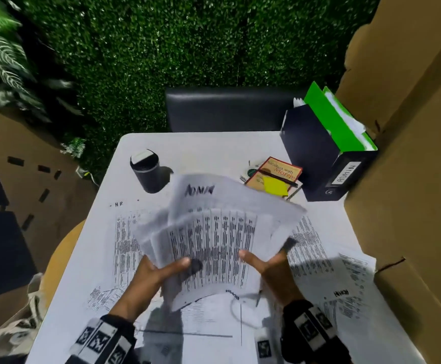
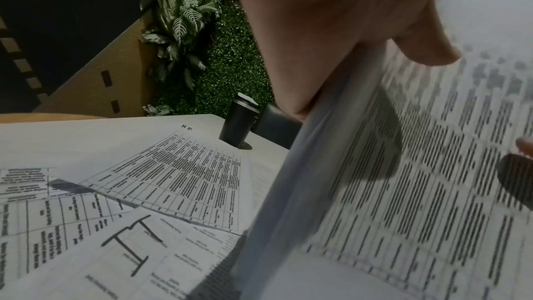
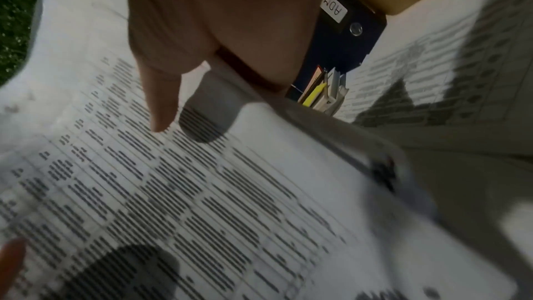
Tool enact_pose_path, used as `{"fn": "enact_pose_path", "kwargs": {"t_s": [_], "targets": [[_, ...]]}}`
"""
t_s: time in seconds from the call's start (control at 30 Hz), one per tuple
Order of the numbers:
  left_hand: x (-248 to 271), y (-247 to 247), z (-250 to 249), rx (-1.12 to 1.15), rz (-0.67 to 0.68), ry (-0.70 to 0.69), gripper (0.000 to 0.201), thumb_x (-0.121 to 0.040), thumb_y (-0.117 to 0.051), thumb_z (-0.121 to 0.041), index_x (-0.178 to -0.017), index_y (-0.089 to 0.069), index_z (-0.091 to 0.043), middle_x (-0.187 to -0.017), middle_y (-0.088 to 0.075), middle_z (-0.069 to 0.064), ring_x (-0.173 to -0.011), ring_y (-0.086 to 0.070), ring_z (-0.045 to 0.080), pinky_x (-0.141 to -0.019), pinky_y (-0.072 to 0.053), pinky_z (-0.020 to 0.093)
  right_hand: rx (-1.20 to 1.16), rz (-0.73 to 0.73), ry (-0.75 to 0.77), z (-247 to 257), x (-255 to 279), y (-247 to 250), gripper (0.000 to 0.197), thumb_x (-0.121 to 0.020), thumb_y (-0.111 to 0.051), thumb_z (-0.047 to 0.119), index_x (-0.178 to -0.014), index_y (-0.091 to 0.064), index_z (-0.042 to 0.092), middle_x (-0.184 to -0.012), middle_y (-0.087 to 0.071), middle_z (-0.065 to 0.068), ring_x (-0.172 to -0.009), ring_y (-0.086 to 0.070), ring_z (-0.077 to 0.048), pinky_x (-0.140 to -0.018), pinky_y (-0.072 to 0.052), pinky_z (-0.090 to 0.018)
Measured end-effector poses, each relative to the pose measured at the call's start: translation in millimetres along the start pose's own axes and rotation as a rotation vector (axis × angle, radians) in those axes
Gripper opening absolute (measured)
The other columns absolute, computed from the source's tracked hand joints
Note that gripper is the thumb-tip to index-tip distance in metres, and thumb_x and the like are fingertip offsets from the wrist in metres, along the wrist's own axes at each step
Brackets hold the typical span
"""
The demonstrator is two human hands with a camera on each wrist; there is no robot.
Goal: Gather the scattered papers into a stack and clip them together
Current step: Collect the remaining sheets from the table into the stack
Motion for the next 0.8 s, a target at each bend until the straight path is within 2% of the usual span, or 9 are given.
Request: {"fn": "enact_pose_path", "kwargs": {"t_s": [0.07, 0.13, 0.2, 0.27, 0.33, 0.4, 0.47, 0.63, 0.8], "targets": [[-2, 4, 4, -0.032, 0.019, 0.02, 0.081, -0.05, -0.09, -0.039, -0.123, -0.06, -0.024, -0.119, -0.07, 0.005, -0.107, -0.068, 0.014, -0.09, -0.056, 0.037, -0.017, -0.028, -0.007, 2, 4, 7, 0.036, -0.071, -0.08, 0.008, -0.076, -0.045, 0.014, -0.076, -0.054, 0.011, -0.068, -0.053, 0.0, -0.055, -0.042, -0.003], [0, 6, 8, -0.066, 0.043, 0.045, 0.079, -0.056, -0.091, -0.032, -0.128, -0.059, -0.02, -0.123, -0.069, 0.002, -0.113, -0.065, 0.019, -0.098, -0.05, 0.047, 0.009, 0.003, -0.008, 1, 4, 11, 0.049, -0.054, -0.088, 0.029, -0.078, -0.049, 0.012, -0.064, -0.056, 0.006, -0.062, -0.05, -0.011, -0.054, -0.042, -0.007], [4, 7, 10, -0.072, 0.045, 0.072, 0.074, -0.055, -0.092, -0.026, -0.123, -0.061, -0.02, -0.116, -0.072, -0.007, -0.108, -0.067, 0.012, -0.098, -0.05, 0.04, -0.016, 0.031, 0.01, 3, 3, 14, 0.077, -0.036, -0.086, 0.056, -0.097, -0.061, 0.016, -0.074, -0.068, 0.01, -0.075, -0.062, -0.017, -0.074, -0.051, -0.021], [7, 4, 11, -0.059, 0.065, 0.093, 0.072, -0.054, -0.092, -0.023, -0.119, -0.061, -0.02, -0.113, -0.073, -0.009, -0.108, -0.067, 0.013, -0.095, -0.052, 0.033, -0.055, 0.01, 0.11, 18, 4, 20, 0.082, -0.043, -0.077, 0.065, -0.114, -0.059, 0.03, -0.088, -0.065, 0.02, -0.09, -0.06, -0.009, -0.088, -0.044, -0.033], [9, 4, 14, -0.065, 0.071, 0.104, 0.078, -0.053, -0.093, -0.026, -0.123, -0.06, -0.018, -0.12, -0.071, 0.0, -0.114, -0.065, 0.02, -0.1, -0.049, 0.043, -0.099, 0.044, 0.258, 42, 9, 18, 0.052, -0.063, -0.064, 0.059, -0.103, -0.064, 0.027, -0.084, -0.067, 0.016, -0.087, -0.059, -0.014, -0.085, -0.041, -0.039], [9, 5, 19, -0.059, 0.068, 0.109, 0.083, -0.054, -0.094, -0.029, -0.127, -0.058, -0.019, -0.126, -0.068, 0.003, -0.119, -0.062, 0.023, -0.105, -0.043, 0.051, -0.138, 0.021, 0.352, 58, 11, 16, 0.045, -0.074, -0.058, 0.056, -0.095, -0.064, 0.017, -0.091, -0.07, -0.002, -0.092, -0.062, -0.028, -0.089, -0.042, -0.046], [11, 6, 24, -0.05, 0.066, 0.119, 0.087, -0.052, -0.095, -0.032, -0.129, -0.057, -0.023, -0.128, -0.066, 0.002, -0.121, -0.06, 0.023, -0.108, -0.04, 0.053, -0.161, 0.015, 0.4, 64, 11, 6, 0.029, -0.081, -0.057, 0.044, -0.089, -0.065, 0.017, -0.084, -0.069, -0.004, -0.086, -0.062, -0.024, -0.087, -0.045, -0.038], [11, -1, 21, -0.022, 0.068, 0.07, 0.093, -0.039, -0.096, -0.037, -0.122, -0.059, -0.018, -0.116, -0.072, 0.002, -0.111, -0.066, 0.02, -0.102, -0.047, 0.048, -0.043, 0.045, 0.438, 70, 14, -14, 0.016, -0.082, -0.051, 0.018, -0.084, -0.065, 0.01, -0.08, -0.068, 0.001, -0.083, -0.062, -0.016, -0.082, -0.048, -0.019], [17, 1, 15, -0.041, 0.089, 0.031, 0.072, -0.047, -0.094, -0.029, -0.111, -0.064, -0.019, -0.109, -0.075, -0.003, -0.104, -0.069, 0.015, -0.09, -0.054, 0.029, -0.016, 0.006, 0.478, 81, 16, -5, 0.007, -0.087, -0.059, 0.012, -0.087, -0.064, 0.006, -0.081, -0.067, -0.007, -0.082, -0.062, -0.02, -0.079, -0.051, -0.026]]}}
Point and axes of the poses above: each hand's wrist, its own x-axis away from the middle knuckle, its own y-axis out of the back of the hand, z = x × y, the point moved 7 cm from there along -x, towards the middle knuckle
